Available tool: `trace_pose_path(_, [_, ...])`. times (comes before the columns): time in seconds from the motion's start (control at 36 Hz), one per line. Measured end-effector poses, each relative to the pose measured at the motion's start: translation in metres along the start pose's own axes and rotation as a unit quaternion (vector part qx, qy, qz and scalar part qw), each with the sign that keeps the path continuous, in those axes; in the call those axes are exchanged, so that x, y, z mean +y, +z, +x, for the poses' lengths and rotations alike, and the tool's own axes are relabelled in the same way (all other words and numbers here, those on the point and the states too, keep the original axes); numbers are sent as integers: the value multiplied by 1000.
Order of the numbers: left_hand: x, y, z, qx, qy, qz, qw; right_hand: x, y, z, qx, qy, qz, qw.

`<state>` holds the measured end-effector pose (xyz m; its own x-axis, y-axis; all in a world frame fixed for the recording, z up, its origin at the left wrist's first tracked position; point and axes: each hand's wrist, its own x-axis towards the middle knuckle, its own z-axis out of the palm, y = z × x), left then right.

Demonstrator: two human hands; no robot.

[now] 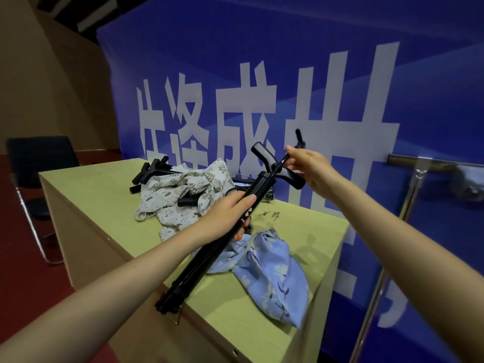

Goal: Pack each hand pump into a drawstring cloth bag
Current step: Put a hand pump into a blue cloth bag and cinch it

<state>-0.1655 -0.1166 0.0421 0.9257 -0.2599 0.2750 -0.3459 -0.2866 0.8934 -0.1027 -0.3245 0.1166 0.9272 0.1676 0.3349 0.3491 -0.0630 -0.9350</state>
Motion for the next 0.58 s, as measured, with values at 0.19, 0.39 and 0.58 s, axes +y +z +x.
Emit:
trace_pose_path(0.19, [2, 1, 4, -21, -3, 19, 1000, 7, -3, -17, -85, 39, -89, 992])
trace_pose_path(0.39, [2, -1, 2, -13, 28, 57, 998, 9, 5, -15, -48, 13, -46, 998])
trace_pose_path(0.58, [-7, -21, 2, -11, -6, 79, 997, 16, 4, -17, 13, -1, 16, 1000])
